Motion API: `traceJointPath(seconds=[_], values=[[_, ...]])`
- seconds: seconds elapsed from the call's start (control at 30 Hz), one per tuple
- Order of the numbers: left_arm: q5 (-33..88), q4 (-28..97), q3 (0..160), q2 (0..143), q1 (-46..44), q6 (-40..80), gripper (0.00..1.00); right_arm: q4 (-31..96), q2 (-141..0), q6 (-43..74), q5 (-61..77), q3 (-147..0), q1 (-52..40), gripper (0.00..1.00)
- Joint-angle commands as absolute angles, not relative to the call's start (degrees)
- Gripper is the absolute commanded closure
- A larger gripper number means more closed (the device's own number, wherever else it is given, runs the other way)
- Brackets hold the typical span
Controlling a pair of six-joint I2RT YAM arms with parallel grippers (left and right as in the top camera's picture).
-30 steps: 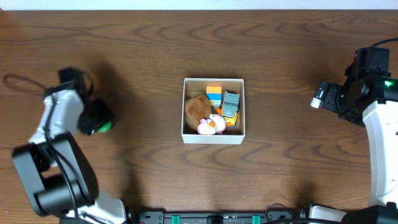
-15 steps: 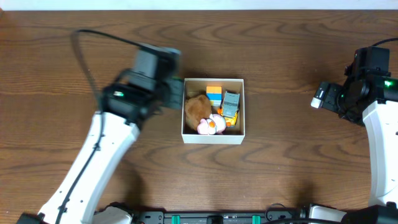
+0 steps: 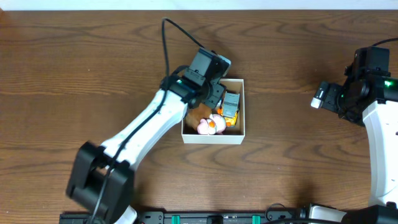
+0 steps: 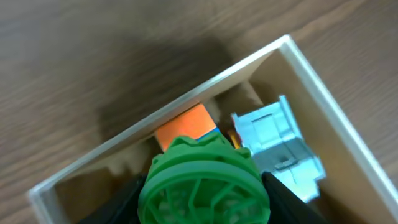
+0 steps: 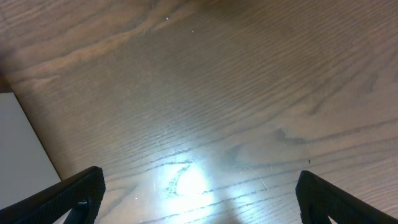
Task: Pack container
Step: 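Carry the green toy with left gripper into the box and release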
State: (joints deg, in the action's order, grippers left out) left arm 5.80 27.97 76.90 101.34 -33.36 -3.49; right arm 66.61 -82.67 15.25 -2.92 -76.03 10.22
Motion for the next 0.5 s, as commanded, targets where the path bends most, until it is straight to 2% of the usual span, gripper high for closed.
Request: traceJointPath(seconds=[0.0,0.07,0.1,0.13,0.33,0.47], values=[[5.4,27.6,77.0,103.9,-33.1,-4.9,0.72,66.7,-82.8,14.5,-2.7,-76.0,10.4,0.01],[5.4,27.7,77.0,104.6,-33.1,-4.9,0.6,66.7,-82.8,14.5,-2.7,-76.0,10.4,0.01],[5.4,27.7,77.0,104.6,-33.0,-4.9,0.5,66.7,-82.8,14.5,-2.7,-76.0,10.4,0.01],[5.4,27.7,77.0,104.6,-33.0,-4.9,0.44,66.7,-82.8,14.5,-2.7,-76.0,10.4,0.01],[5.4,28.0,77.4,103.2,-32.2,-4.9,0.14,66.7,-82.8,14.5,-2.7,-76.0,10.4,0.01],[5.4,30.4,78.5,100.6,-31.8,-4.9,0.11,66.7,-82.8,14.5,-2.7,-76.0,10.4,0.01]])
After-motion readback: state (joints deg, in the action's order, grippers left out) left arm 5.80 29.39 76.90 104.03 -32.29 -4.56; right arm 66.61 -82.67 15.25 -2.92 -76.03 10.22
